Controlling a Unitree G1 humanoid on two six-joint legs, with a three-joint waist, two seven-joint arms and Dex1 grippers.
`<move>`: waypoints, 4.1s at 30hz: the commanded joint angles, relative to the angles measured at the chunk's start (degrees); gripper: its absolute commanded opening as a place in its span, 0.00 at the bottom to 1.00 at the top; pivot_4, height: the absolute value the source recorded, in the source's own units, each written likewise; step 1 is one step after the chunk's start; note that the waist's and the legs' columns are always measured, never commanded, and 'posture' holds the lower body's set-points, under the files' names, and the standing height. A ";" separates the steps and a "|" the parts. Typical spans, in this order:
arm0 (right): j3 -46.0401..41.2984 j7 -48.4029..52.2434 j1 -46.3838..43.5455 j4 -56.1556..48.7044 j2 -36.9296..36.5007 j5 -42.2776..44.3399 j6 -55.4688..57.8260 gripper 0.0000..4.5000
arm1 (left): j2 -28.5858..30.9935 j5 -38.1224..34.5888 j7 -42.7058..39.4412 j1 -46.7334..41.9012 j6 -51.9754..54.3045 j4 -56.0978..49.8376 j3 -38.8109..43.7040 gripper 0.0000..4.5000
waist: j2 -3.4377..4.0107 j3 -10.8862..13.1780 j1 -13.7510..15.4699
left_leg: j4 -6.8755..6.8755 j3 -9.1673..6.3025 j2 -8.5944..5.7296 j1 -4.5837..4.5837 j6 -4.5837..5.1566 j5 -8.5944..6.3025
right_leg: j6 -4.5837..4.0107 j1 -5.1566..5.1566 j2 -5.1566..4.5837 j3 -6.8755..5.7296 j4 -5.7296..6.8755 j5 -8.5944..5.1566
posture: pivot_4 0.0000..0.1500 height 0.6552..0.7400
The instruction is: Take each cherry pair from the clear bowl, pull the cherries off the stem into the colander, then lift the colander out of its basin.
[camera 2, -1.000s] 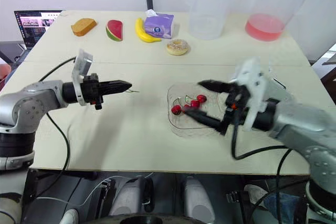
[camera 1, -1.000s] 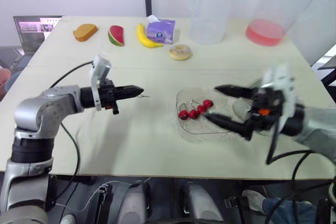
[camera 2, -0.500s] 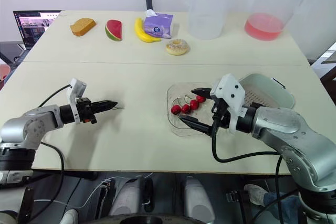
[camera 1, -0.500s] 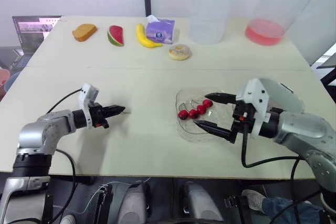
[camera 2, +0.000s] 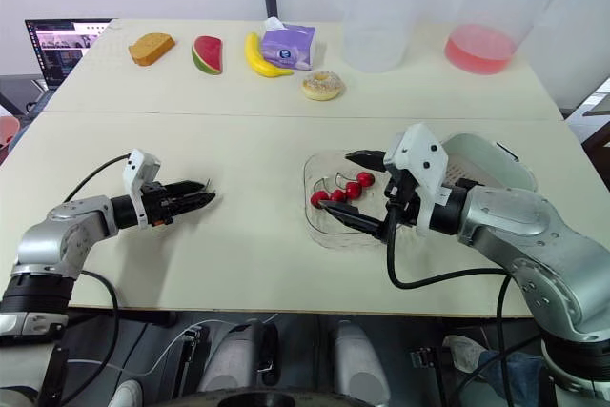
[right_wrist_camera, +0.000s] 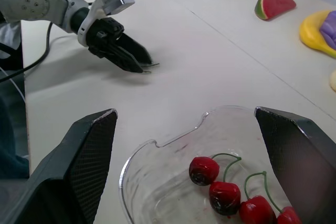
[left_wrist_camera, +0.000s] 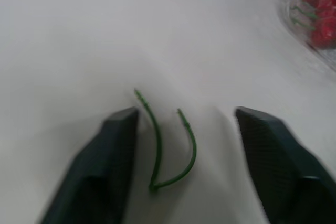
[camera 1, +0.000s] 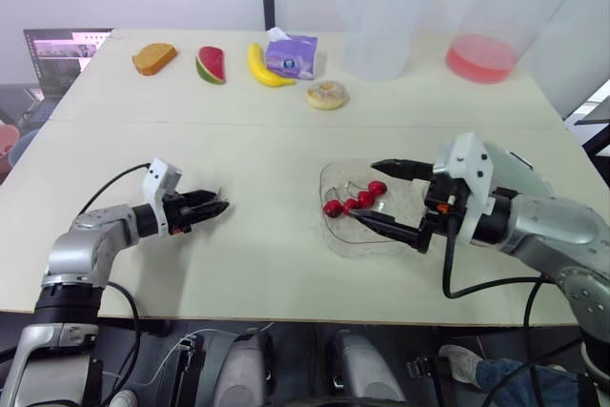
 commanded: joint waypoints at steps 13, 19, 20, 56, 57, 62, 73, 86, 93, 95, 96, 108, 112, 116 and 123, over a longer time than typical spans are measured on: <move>-6.11 -1.17 2.42 -0.44 -4.32 2.11 1.87 1.00 | 7.05 -7.69 -7.93 -7.15 3.40 -21.67 2.13 0.99 | -0.02 0.01 0.04 | 0.00 0.00 -0.01 -0.03 0.01 -0.01 | 0.00 0.01 -0.01 -0.01 -0.02 0.00 | 1.00 1.00; -11.64 0.56 7.77 0.99 -8.88 2.02 4.03 1.00 | 11.58 -11.44 -12.98 -6.66 6.14 -29.58 0.77 0.99 | 0.00 0.00 -0.28 | 0.00 0.01 0.02 0.03 0.00 0.00 | 0.01 0.03 0.09 0.03 -0.01 0.00 | 1.00 1.00; -13.06 1.40 9.36 1.55 -10.39 1.33 4.51 1.00 | 12.41 -11.57 -14.10 -6.19 6.05 -30.73 0.40 0.99 | 0.00 0.00 -0.23 | 0.00 0.00 0.03 0.03 0.00 0.00 | 0.00 0.03 0.12 0.03 -0.01 0.00 | 1.00 1.00; 44.71 33.88 -39.72 35.53 -9.43 -42.17 -7.84 1.00 | 9.45 -12.04 -12.37 -9.79 6.56 -32.48 -4.42 0.99 | 0.03 0.02 -0.05 | 0.08 0.12 0.02 -0.09 0.02 -0.01 | -0.01 -0.20 0.23 0.11 0.04 -0.01 | 1.00 1.00; 45.15 34.26 -40.10 36.67 -8.85 -43.53 -8.49 1.00 | 9.51 -12.18 -12.24 -9.67 6.65 -32.66 -4.36 0.99 | 0.03 0.02 -0.03 | 0.08 0.12 0.03 -0.09 0.02 -0.01 | -0.01 -0.20 0.23 0.11 0.04 -0.01 | 1.00 1.00; 47.26 36.88 -41.34 40.67 -6.26 -48.97 -9.30 1.00 | 9.63 -13.20 -11.44 -9.07 7.64 -33.88 -3.93 0.99 | 0.03 0.02 -0.05 | 0.08 0.13 0.03 -0.09 0.01 -0.01 | -0.01 -0.21 0.22 0.11 0.07 -0.01 | 1.00 1.00; 46.96 41.01 -40.28 40.66 -3.11 -52.67 -5.23 1.00 | 9.52 -13.90 -10.39 -8.68 8.44 -34.67 -3.98 0.99 | 0.03 0.02 -0.02 | 0.09 0.14 0.02 -0.07 0.00 0.00 | -0.01 -0.21 0.22 0.10 0.14 -0.01 | 1.00 1.00; 47.07 42.04 -40.82 40.94 -3.64 -55.66 -4.60 1.00 | 9.12 -13.14 -10.60 -9.79 8.12 -33.47 -4.82 0.99 | 0.03 0.02 -0.06 | 0.09 0.14 0.02 -0.06 0.00 0.00 | -0.01 -0.21 0.23 0.09 0.15 -0.01 | 1.00 1.00; 47.13 42.36 -39.62 41.00 -2.83 -57.16 -4.63 0.69 | 9.30 -13.21 -10.44 -9.54 8.48 -33.61 -4.72 1.00 | 0.03 0.02 -0.05 | 0.09 0.14 0.02 -0.06 0.00 0.00 | -0.01 -0.22 0.23 0.08 0.15 -0.01 | 1.00 1.00; 47.21 42.31 -39.55 41.09 -2.66 -57.64 -4.78 0.47 | 9.34 -13.24 -10.43 -9.48 8.52 -33.68 -4.69 1.00 | 0.03 0.02 -0.06 | 0.09 0.15 0.02 -0.06 0.00 0.00 | -0.01 -0.22 0.23 0.08 0.15 -0.01 | 1.00 1.00; 47.24 42.32 -39.55 41.10 -2.57 -57.85 -4.86 0.37 | 9.33 -13.36 -10.41 -9.47 8.64 -33.72 -4.66 1.00 | 0.03 0.02 -0.07 | 0.09 0.15 0.02 -0.06 0.00 0.00 | -0.01 -0.22 0.23 0.08 0.15 -0.01 | 1.00 1.00; 45.01 42.45 -40.18 39.55 -1.71 -57.97 -4.15 0.05 | 9.42 -13.31 -10.58 -9.49 8.70 -33.49 -4.66 1.00 | 0.03 0.02 -0.08 | 0.09 0.15 0.01 -0.06 0.00 0.00 | -0.01 -0.22 0.24 0.07 0.16 -0.01 | 1.00 1.00; 43.48 42.85 -40.25 36.72 -3.12 -57.59 -2.97 0.05 | 9.44 -13.21 -10.75 -9.60 8.65 -33.32 -4.80 1.00 | 0.03 0.02 -0.07 | 0.09 0.15 0.02 -0.06 0.00 0.00 | -0.01 -0.22 0.24 0.07 0.16 -0.01 | 1.00 1.00; 42.18 43.63 -39.95 33.17 -4.71 -57.24 -1.84 0.10 | 9.36 -13.10 -10.92 -9.80 8.50 -32.98 -4.96 1.00 | 0.03 0.02 -0.06 | 0.09 0.14 0.02 -0.06 0.00 0.00 | -0.01 -0.22 0.24 0.07 0.17 -0.01 | 1.00 1.00; 42.84 45.47 -39.62 30.09 -5.84 -57.09 -0.90 0.43 | 9.17 -13.16 -10.97 -9.79 8.58 -32.94 -5.25 1.00 | 0.03 0.02 -0.08 | 0.09 0.15 0.02 -0.05 0.00 0.00 | -0.01 -0.22 0.24 0.07 0.17 -0.01 | 1.00 1.00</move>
